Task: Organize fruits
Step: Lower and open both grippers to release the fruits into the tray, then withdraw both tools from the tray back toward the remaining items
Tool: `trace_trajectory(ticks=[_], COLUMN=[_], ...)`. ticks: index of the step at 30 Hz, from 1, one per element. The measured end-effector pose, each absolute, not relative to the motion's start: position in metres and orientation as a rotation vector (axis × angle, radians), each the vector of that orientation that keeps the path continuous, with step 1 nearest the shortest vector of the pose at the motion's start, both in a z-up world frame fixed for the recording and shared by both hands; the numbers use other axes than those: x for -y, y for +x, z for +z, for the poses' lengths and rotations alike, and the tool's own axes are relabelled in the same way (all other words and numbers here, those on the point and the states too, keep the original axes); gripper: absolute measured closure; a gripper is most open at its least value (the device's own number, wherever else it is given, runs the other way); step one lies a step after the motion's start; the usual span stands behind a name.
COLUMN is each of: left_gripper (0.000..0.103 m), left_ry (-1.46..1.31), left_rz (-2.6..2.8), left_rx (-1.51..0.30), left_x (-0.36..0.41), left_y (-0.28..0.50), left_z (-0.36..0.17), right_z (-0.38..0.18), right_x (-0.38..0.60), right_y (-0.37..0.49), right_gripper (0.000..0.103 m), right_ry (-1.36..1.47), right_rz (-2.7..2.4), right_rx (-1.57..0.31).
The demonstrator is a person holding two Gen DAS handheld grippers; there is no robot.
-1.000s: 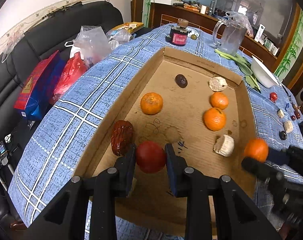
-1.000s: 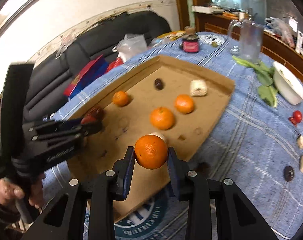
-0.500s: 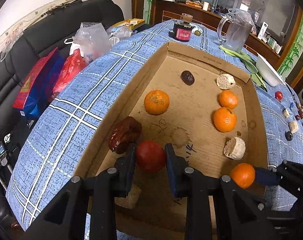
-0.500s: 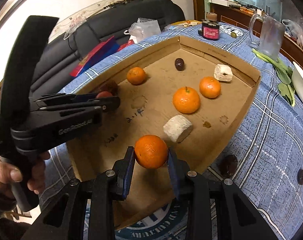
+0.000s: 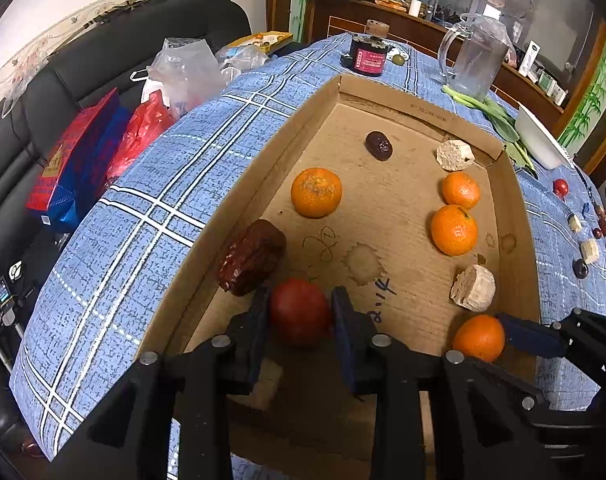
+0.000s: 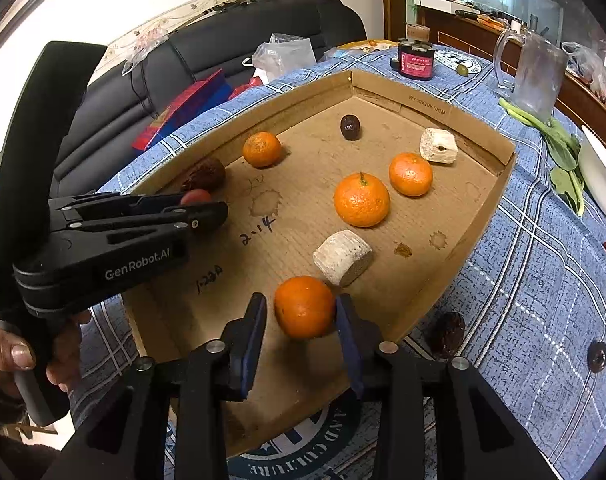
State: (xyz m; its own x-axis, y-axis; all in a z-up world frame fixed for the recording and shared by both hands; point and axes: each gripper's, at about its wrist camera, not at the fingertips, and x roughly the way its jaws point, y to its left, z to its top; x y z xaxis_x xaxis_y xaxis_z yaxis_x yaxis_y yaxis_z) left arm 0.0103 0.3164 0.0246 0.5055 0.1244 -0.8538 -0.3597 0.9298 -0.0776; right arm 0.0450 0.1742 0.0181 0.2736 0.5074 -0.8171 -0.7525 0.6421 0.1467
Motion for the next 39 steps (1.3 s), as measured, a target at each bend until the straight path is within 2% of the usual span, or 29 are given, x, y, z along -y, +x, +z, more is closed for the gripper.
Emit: trace_trajectory(ticks=[2, 18, 22, 31, 39], left_gripper=[0.061, 0.058, 0.049, 0.029, 0.026], left_ry=[-0.25, -0.222, -0.197, -0.086, 0.028], left_rz=[0.306, 0.309, 0.311, 0.232, 0.099], left_rx=[-0.992, -0.952, -0.935, -0.89, -0.916], left_x=[-0.315, -0.299, -0.284, -0.211, -0.12], left_y=[0.009, -0.002, -0.005, 0.007, 0.037], left_z=[0.027, 0.047, 0.056, 0.078, 0.075], right_z=[0.02, 0.046, 0.045, 0.035, 0.038], right_x=[-0.174, -0.128, -0.101, -0.01, 0.094], right_y=[0.042, 0.018, 0.012, 0.017, 0.056], right_gripper=[0.053, 0.052, 0.052, 0.052, 0.042], right_ry=[-0.301, -0.254, -0.229, -0.121, -0.009], right_rz=[0.86, 0.814, 0.781, 0.627, 0.423], right_rx=[-0.958, -0.901, -0.912, -0.951, -0.941])
